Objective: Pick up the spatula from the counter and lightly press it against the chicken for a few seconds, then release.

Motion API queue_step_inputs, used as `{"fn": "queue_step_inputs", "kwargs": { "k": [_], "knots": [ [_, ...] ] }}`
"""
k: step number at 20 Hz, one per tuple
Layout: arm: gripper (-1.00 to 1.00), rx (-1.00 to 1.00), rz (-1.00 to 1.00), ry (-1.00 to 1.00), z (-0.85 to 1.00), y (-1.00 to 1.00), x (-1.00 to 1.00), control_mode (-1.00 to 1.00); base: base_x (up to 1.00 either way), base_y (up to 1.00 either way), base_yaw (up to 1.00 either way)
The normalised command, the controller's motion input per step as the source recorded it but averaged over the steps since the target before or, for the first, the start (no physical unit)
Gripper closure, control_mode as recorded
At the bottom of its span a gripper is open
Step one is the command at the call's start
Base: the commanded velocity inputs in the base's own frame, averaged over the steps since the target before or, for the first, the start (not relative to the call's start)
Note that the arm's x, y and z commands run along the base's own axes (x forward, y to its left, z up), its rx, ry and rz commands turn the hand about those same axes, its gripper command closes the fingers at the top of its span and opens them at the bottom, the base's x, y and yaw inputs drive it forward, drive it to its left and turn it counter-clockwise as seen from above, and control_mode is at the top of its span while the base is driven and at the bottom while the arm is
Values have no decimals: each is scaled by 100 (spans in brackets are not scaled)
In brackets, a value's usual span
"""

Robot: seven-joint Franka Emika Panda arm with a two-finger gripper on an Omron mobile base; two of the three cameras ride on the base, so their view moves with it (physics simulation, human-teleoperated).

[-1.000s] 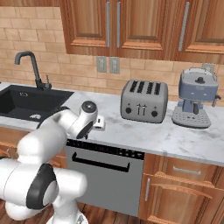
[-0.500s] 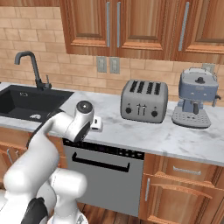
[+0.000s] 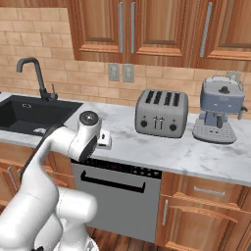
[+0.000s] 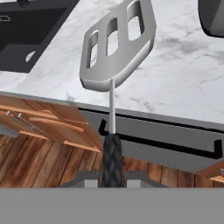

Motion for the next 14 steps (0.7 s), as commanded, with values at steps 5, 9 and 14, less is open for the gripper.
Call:
{"fn": "queue_step_inputs", "kwargs": {
  "k": [5,9,14],
  "knots": [
    [100,0,0,3,12,0,-31,-100,0,0,0],
    [100,0,0,1,18,0,-38,-100,0,0,0],
    [100,0,0,0,34,0,-57,-100,0,0,0]
  ]
}}
